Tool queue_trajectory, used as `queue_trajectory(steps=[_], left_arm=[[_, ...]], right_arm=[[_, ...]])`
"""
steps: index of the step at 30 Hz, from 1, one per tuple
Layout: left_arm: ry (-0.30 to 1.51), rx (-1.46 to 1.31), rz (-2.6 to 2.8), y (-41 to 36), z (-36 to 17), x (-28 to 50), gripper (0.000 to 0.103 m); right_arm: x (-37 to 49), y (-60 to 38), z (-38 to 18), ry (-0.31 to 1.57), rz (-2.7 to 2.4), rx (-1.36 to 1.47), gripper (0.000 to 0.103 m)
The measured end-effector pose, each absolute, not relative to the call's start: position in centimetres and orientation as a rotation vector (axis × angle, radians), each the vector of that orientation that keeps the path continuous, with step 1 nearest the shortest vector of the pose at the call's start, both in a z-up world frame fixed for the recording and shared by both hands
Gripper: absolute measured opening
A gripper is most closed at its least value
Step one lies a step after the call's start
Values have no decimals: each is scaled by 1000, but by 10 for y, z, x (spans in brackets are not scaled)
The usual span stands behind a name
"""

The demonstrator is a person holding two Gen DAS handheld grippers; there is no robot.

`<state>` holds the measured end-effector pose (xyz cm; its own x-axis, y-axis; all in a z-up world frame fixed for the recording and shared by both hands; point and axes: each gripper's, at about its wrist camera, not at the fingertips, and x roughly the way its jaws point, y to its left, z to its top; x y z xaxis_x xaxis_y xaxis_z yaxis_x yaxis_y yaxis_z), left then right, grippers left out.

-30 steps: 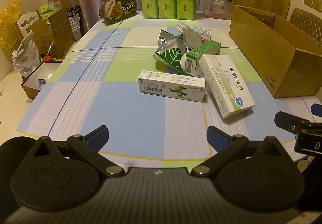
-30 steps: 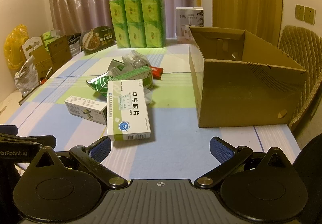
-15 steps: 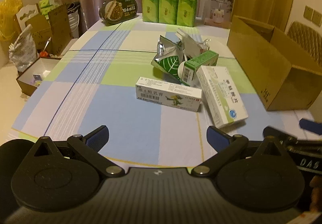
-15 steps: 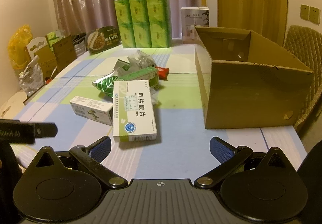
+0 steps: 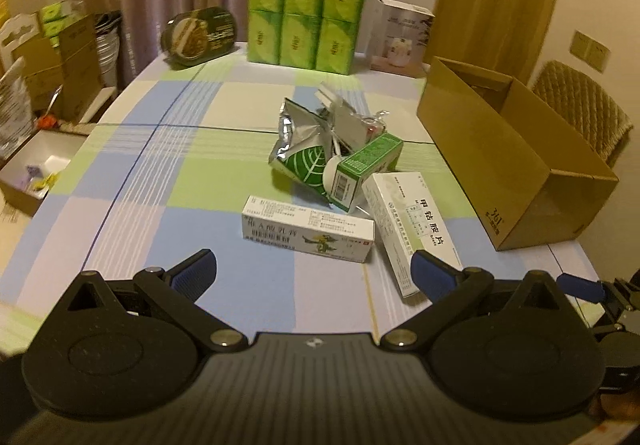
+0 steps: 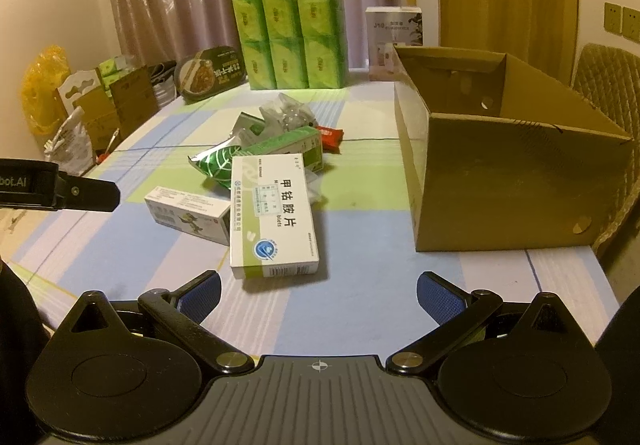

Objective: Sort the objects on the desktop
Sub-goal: 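Move left tool to the long white cream box while right tool approaches the white tablet box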

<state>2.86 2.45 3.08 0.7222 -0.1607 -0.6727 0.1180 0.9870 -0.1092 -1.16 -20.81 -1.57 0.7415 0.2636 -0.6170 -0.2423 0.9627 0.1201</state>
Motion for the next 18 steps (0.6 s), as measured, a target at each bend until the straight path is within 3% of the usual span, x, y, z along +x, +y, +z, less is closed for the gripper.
queue_trajectory(steps=[18], left_arm=[[680,187,-411,34,44,60,102]], right_arm=[[1,-198,-10,687,324,-2,101]])
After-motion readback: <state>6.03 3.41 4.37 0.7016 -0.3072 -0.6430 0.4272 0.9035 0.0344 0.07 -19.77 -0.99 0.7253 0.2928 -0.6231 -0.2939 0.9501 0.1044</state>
